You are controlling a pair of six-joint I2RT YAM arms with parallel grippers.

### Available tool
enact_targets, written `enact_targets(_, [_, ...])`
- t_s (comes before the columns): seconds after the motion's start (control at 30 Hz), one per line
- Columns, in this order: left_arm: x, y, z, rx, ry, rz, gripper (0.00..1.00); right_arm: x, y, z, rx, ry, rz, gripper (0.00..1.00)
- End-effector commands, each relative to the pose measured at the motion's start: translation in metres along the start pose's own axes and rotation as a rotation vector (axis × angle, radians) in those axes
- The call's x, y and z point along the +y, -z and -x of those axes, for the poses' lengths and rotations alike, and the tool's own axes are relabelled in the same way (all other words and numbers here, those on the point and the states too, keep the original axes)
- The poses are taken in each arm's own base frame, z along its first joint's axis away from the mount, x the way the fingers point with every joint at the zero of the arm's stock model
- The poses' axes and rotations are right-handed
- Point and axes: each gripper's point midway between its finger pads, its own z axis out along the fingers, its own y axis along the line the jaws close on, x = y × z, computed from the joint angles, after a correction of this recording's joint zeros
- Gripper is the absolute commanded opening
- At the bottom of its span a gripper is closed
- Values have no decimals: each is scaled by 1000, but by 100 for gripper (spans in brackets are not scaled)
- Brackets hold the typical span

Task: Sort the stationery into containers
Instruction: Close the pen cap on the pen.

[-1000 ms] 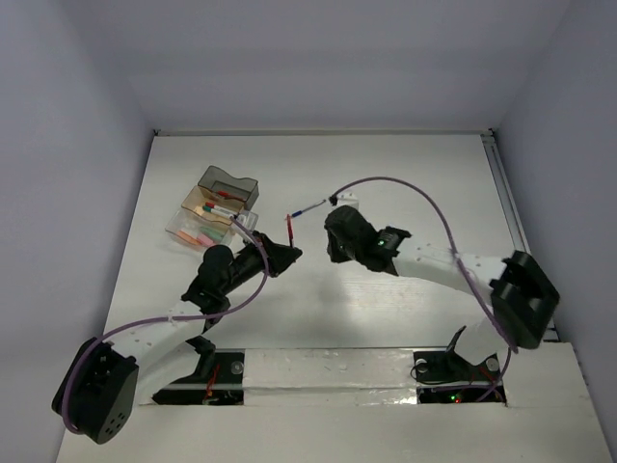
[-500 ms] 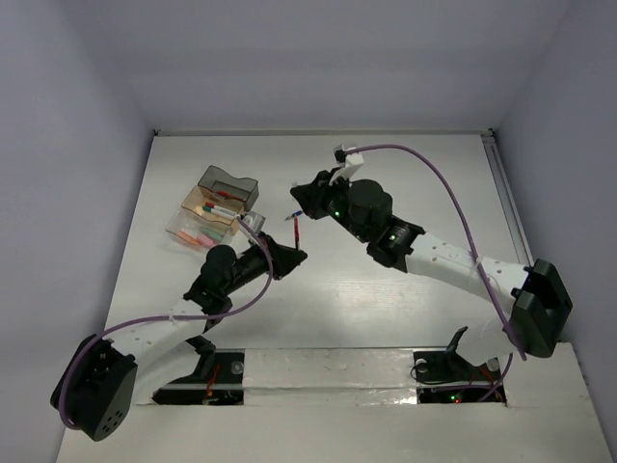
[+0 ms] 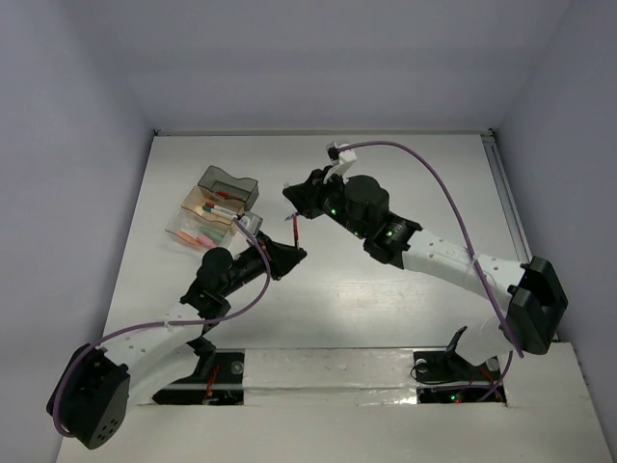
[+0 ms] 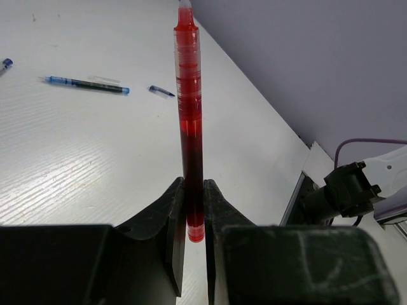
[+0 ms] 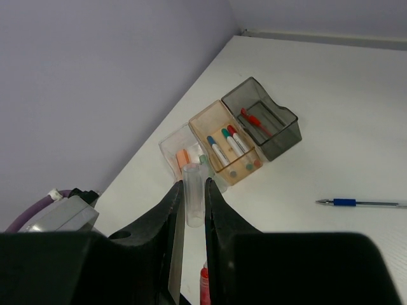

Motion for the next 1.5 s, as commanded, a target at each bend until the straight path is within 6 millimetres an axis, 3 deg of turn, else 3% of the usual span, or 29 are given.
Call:
enact_targets(0.0, [-17,-3,30,-88,-58,-43,0,16,2,22,-37,-3,31,0])
enact_targets(0.5, [-11,-3,31,-95,-54,-6,0,16,2,18,-14,6,29,0])
enact_targets(1.47, [-8,0,35,-114,-56,18,0,7,1,-19,89,-1,32,0])
